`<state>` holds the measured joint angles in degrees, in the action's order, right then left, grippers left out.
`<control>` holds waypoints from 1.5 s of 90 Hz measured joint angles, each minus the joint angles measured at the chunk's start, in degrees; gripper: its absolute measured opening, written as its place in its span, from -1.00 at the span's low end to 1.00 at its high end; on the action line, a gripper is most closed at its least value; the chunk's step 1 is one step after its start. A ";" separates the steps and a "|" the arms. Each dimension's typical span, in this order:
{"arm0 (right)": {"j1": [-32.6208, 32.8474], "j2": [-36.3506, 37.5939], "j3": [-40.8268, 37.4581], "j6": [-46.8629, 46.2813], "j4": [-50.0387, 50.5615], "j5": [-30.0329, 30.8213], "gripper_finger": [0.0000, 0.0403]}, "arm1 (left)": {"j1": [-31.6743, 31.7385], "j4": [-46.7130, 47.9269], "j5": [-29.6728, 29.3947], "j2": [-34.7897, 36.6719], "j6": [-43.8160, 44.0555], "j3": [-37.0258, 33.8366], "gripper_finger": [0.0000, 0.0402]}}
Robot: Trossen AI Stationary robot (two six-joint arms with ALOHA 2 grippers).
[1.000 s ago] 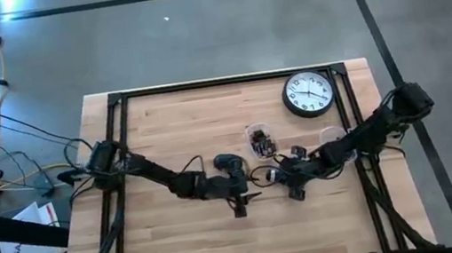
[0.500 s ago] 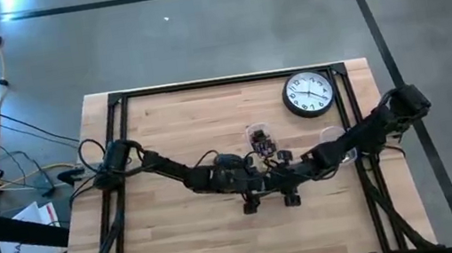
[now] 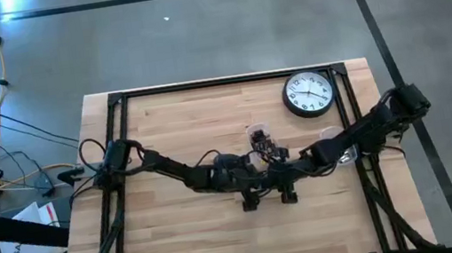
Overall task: Insert battery
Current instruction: Remove the black cover of the remote
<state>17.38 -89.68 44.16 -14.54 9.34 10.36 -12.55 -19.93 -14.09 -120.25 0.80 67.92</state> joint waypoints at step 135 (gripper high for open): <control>2.27 0.45 0.13 -3.59 5.07 0.50 0.00 | -2.06 9.63 -0.14 5.31 1.57 0.15 -0.19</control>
<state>19.64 -89.23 44.29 -18.13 14.41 10.86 -14.61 -10.30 -14.23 -114.93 2.37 68.07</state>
